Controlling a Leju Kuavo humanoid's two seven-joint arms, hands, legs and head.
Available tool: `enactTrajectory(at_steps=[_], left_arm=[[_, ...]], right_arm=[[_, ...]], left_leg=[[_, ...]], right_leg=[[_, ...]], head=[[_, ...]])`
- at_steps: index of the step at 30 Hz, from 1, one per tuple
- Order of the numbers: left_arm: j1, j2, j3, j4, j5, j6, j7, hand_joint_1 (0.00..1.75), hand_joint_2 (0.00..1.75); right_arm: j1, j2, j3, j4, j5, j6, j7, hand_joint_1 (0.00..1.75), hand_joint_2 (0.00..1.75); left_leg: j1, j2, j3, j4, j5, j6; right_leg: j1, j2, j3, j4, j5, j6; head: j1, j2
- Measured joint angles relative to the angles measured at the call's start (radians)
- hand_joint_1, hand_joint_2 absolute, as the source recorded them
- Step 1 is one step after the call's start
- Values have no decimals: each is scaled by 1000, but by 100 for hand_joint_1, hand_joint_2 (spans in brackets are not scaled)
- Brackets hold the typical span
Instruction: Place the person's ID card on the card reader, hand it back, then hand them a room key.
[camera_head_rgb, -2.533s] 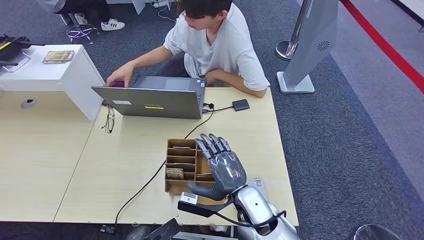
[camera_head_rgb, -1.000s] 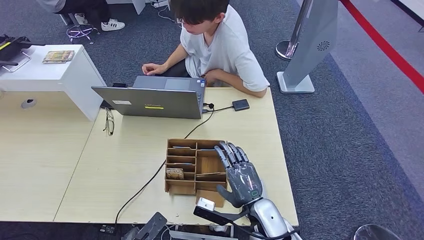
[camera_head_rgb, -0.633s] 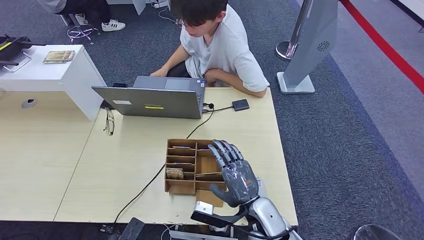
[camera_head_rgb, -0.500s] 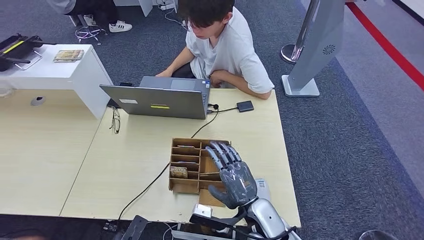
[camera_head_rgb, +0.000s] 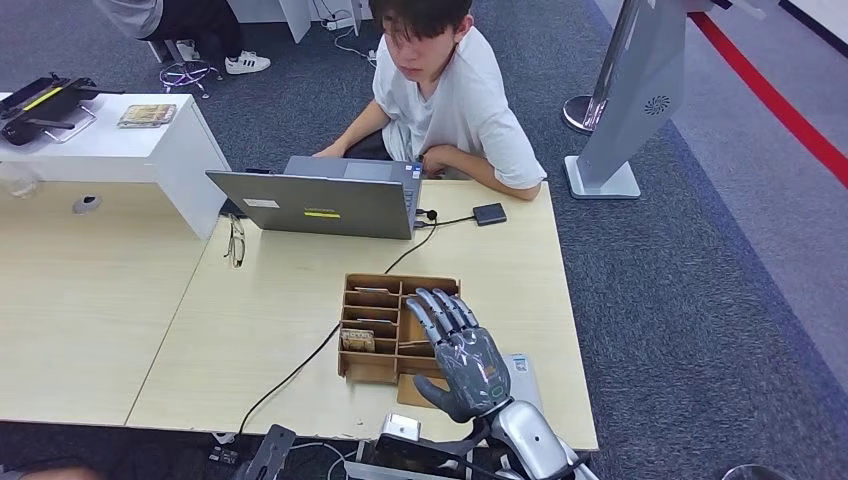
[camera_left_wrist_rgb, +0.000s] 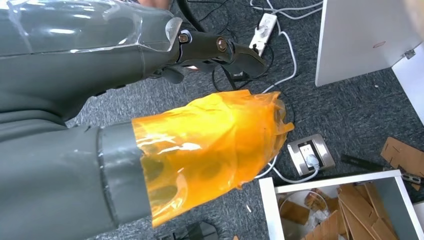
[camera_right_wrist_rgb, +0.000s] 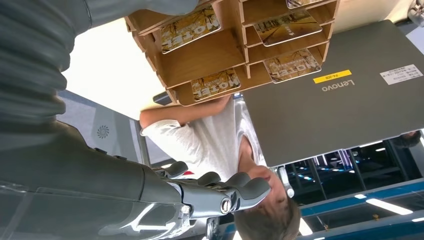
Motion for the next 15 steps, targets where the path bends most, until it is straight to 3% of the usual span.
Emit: enactTrajectory(at_steps=[15], left_arm=[[3,-17,49,1,-18,2,-9,0,0]], right_arm=[[0,0,1,-3,15,0,4,0,175]], left_leg=[[0,1,2,-2,3,-1]], right_leg=[[0,0,1,0,1,-2]], head=[[0,0]])
